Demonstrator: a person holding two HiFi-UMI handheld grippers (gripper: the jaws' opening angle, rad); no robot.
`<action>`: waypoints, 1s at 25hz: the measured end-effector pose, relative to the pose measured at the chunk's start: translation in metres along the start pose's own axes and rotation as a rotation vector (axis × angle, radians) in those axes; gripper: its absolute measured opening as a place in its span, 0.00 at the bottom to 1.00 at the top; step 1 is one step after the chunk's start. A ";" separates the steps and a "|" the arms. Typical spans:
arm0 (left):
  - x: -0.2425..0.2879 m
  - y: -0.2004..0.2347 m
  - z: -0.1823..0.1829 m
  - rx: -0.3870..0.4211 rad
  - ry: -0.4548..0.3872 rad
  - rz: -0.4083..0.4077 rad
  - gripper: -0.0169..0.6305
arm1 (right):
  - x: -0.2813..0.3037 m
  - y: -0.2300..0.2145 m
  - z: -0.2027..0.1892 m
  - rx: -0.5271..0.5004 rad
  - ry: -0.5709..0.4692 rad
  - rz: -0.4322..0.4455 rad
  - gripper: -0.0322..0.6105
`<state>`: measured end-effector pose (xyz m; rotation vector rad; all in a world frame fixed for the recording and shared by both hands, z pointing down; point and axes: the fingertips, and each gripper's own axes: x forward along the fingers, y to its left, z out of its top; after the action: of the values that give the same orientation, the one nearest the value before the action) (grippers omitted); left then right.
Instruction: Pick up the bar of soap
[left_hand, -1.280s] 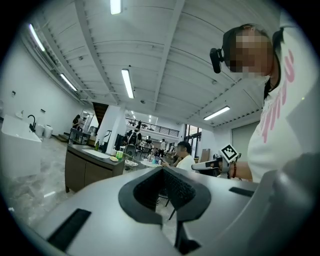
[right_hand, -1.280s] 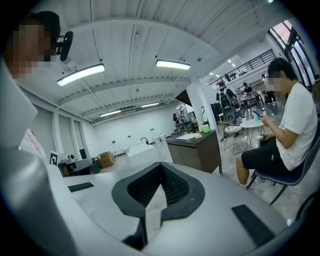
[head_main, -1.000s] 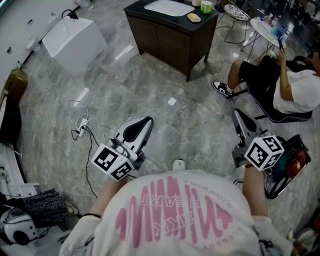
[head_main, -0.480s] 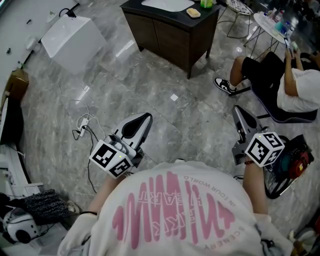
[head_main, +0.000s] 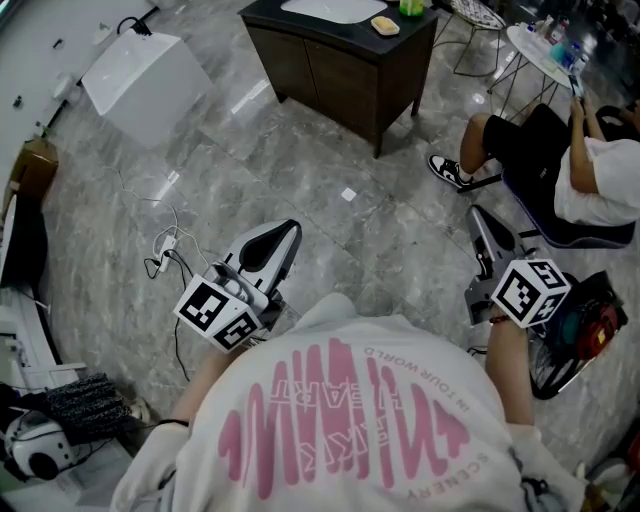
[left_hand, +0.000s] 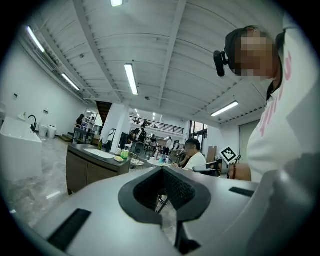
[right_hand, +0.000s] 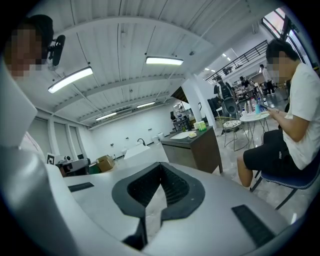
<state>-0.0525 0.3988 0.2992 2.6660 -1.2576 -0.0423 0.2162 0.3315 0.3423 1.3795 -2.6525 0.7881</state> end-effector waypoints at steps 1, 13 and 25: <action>-0.002 0.000 -0.001 0.003 0.006 0.001 0.04 | 0.001 0.000 -0.001 0.004 -0.001 0.000 0.07; -0.017 0.014 -0.010 -0.002 0.034 0.034 0.04 | 0.015 0.006 -0.015 0.042 0.025 0.025 0.07; 0.018 0.071 -0.011 -0.080 0.022 0.033 0.04 | 0.056 -0.004 -0.024 0.050 0.091 0.020 0.07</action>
<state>-0.0933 0.3426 0.3242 2.5704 -1.2657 -0.0577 0.1810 0.2981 0.3798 1.2967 -2.5986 0.9027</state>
